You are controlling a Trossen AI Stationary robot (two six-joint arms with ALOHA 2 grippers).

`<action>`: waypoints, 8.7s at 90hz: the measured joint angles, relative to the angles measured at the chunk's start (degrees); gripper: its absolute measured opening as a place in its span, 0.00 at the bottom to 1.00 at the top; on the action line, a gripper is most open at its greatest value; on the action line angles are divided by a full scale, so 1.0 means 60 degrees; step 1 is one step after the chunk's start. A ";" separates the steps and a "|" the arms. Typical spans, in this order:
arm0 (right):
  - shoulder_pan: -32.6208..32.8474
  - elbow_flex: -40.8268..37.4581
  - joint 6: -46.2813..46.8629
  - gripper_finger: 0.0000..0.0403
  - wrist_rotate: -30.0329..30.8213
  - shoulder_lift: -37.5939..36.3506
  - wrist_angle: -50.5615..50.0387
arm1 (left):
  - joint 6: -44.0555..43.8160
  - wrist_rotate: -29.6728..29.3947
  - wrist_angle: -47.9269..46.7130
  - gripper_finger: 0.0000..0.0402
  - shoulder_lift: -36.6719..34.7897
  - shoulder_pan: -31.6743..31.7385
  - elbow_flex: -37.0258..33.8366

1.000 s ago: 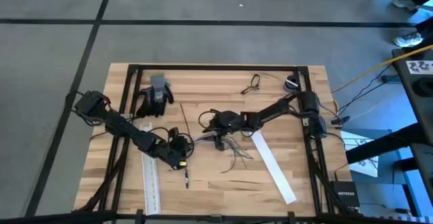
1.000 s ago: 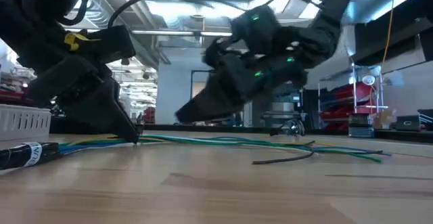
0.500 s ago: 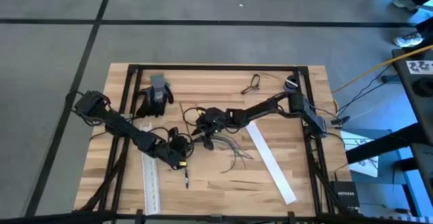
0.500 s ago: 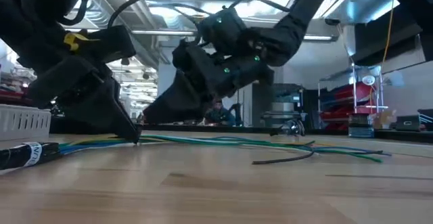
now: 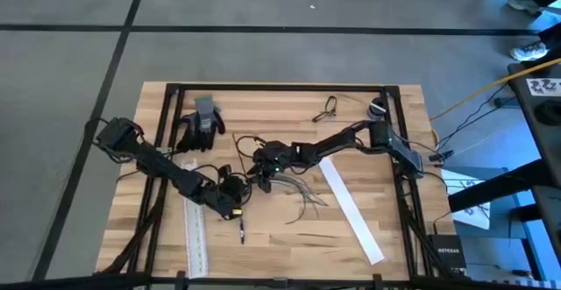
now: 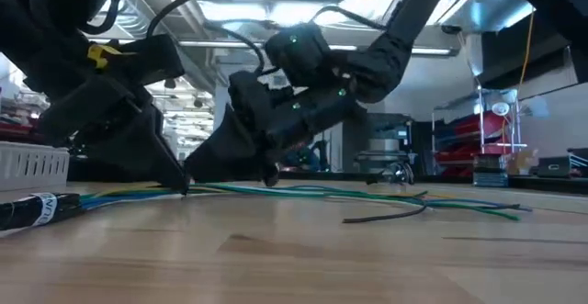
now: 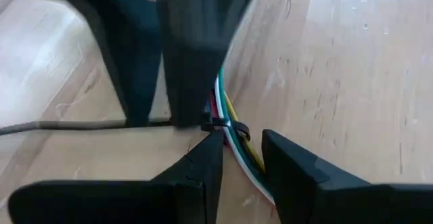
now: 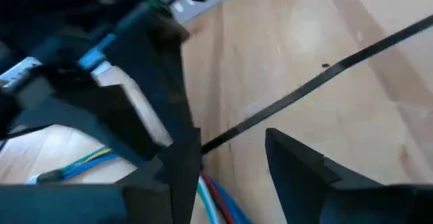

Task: Ziptie cables
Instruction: Put the black zip tie on the cable wires

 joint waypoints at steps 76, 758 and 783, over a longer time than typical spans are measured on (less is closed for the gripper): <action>0.0635 0.0007 0.0457 0.30 0.1148 0.0047 0.0178 | 0.0000 0.0062 0.0043 0.22 0.0000 -0.0010 -0.0004; 0.1869 0.0018 -0.2712 0.00 0.6004 0.0780 0.1144 | -0.2373 -0.0396 -0.5943 0.32 -0.6909 -0.0169 0.0680; 0.1861 0.0018 -0.2806 0.00 0.6044 0.0780 0.1147 | -0.2434 -0.0248 -0.0996 0.30 -0.4528 -0.0244 -0.1843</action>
